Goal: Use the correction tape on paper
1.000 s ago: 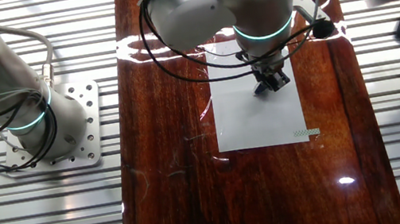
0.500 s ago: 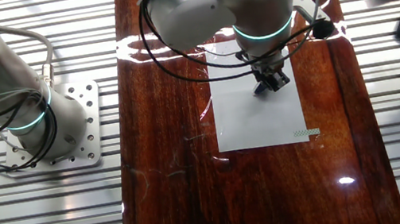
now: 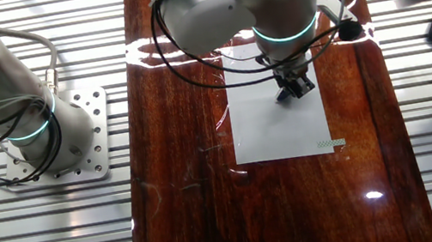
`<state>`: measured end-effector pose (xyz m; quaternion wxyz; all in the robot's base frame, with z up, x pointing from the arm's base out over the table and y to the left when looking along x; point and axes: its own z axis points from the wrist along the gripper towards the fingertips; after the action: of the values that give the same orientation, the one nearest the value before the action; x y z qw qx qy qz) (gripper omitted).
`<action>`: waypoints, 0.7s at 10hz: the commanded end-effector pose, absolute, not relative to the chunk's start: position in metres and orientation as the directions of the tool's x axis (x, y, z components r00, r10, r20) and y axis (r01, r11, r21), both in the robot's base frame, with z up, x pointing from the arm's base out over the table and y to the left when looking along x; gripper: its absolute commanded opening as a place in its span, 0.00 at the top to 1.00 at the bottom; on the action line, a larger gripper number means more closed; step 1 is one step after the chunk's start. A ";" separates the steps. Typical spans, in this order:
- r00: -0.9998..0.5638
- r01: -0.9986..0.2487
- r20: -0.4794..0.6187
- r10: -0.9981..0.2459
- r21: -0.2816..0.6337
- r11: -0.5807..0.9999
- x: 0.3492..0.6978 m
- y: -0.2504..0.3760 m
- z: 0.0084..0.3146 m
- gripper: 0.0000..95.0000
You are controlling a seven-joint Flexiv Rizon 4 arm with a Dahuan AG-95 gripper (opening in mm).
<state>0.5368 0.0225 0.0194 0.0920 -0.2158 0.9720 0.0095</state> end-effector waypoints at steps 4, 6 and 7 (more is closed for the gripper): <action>-0.889 -0.420 -0.195 -0.415 -0.015 0.907 0.547 0.025 0.019 1.00; -0.890 -0.415 -0.201 -0.409 -0.014 0.910 0.553 0.028 0.018 1.00; -0.891 -0.413 -0.200 -0.407 -0.013 0.910 0.557 0.028 0.019 1.00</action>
<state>0.5579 0.0281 0.0200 0.0982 -0.2111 0.9724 0.0146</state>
